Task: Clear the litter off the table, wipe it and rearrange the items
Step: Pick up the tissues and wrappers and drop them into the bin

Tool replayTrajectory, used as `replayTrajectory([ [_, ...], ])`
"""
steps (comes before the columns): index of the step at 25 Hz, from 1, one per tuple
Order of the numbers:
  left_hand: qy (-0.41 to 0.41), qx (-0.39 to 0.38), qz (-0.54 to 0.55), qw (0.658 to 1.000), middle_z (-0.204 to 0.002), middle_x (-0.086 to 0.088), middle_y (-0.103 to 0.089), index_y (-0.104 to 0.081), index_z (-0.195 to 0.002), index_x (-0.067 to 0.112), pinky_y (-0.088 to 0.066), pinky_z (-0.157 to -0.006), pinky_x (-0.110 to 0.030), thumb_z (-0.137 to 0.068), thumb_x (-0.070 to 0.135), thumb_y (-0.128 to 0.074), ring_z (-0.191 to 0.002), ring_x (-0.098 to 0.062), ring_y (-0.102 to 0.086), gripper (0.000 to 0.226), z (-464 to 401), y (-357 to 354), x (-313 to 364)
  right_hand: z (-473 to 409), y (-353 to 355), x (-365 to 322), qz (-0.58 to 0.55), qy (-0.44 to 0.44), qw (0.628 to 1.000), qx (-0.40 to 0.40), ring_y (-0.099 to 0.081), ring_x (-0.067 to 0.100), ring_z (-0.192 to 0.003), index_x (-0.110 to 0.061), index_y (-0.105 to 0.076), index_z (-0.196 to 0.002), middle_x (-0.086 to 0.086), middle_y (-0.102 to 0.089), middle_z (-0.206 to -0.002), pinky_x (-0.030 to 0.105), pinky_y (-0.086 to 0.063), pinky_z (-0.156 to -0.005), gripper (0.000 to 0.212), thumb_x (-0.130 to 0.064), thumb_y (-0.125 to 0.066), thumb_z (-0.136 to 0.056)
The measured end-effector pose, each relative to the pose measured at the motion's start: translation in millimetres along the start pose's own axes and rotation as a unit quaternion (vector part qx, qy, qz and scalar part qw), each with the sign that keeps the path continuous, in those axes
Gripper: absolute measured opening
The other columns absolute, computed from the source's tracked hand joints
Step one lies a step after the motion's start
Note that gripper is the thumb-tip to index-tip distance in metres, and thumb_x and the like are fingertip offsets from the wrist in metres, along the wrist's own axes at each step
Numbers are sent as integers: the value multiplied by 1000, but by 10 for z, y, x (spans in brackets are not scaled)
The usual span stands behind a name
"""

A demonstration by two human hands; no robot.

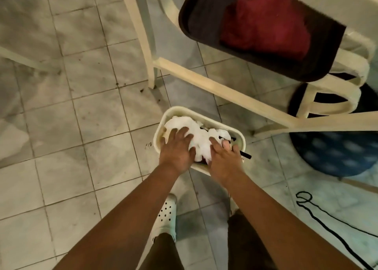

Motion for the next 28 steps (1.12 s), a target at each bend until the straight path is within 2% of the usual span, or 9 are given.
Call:
replayTrajectory([
  [2,-8,-87,-101,991,-156,6,-14,-30,-143,26,-10,-113,-51,-97,41,-31,-142,-22,-13,48,-123,-174,-17,-206,-267,87,-39,-12,997,-60,-13,22,-139,-11,-26,-143,-3,-1,-156,40,-23,-110,53,-35,-35,-97],
  [5,15,-119,-92,988,-157,6,-11,-27,-144,29,-9,-113,-51,-97,44,-30,-141,-29,-16,50,-207,-194,-48,-299,-345,105,-171,-28,982,-80,-18,25,-140,-12,-31,-141,3,-11,-156,43,-28,-110,51,-28,-42,-94],
  [7,15,-95,-102,990,-158,8,-5,-22,-145,31,-6,-114,-51,-95,43,-36,-141,-37,-9,53,-82,-43,-13,-122,-167,111,-232,-51,970,-47,-32,31,-135,-9,-31,-141,3,-15,-155,46,-34,-107,48,-19,-42,-95],
  [10,27,-27,-81,996,-158,7,1,-20,-146,30,-9,-115,-51,-93,37,-43,-142,-35,-6,58,269,303,67,287,184,89,-220,-51,974,29,-44,27,-124,-14,-45,-132,-8,-7,-156,43,-43,-100,38,-23,-43,-95],
  [13,40,46,30,998,-155,0,-18,-37,-139,24,-27,-111,-46,-91,28,-51,-137,-26,-27,51,691,809,209,742,527,43,-255,-68,962,71,-41,26,-127,-17,-49,-129,-4,-16,-154,40,-45,-101,36,-22,-45,-93],
  [16,43,103,217,970,-140,-5,-42,-55,-125,18,-37,-104,-31,-87,15,-58,-124,-24,-46,38,1206,1387,414,1251,958,-26,-304,-88,944,90,-44,22,-124,-18,-49,-129,-3,-31,-146,33,-42,-102,37,-18,-43,-93],
  [18,40,100,280,954,-131,-4,-51,-60,-118,18,-42,-95,-26,-86,10,-58,-113,-23,-55,33,1587,1767,638,1625,1288,-87,-326,-97,936,94,-47,21,-121,-19,-47,-131,-2,-35,-143,32,-42,-101,38,-17,-43,-92],
  [21,-3,77,279,957,-121,-4,-59,-63,-113,17,-45,-88,-23,-86,8,-58,-100,-18,-59,29,2147,2376,1179,2303,1928,-173,-380,-103,911,127,-48,22,-121,-18,-49,-130,0,-41,-140,29,-40,-102,39,-16,-46,-91],
  [28,-76,142,277,947,-118,-4,-63,-63,-114,15,-39,-91,-20,-88,13,-58,-109,-18,-57,27,3115,3726,2404,3812,3577,223,-386,-56,874,288,-53,27,-114,-9,-57,-121,11,-56,-125,30,-37,-99,34,-14,-53,-87],
])
Point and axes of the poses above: each hand's wrist, its own z-axis away from the middle knuckle, its own y-axis out of the back of the hand, x = y × z, the point moved 7 cm from there along -z, towards the middle knuckle
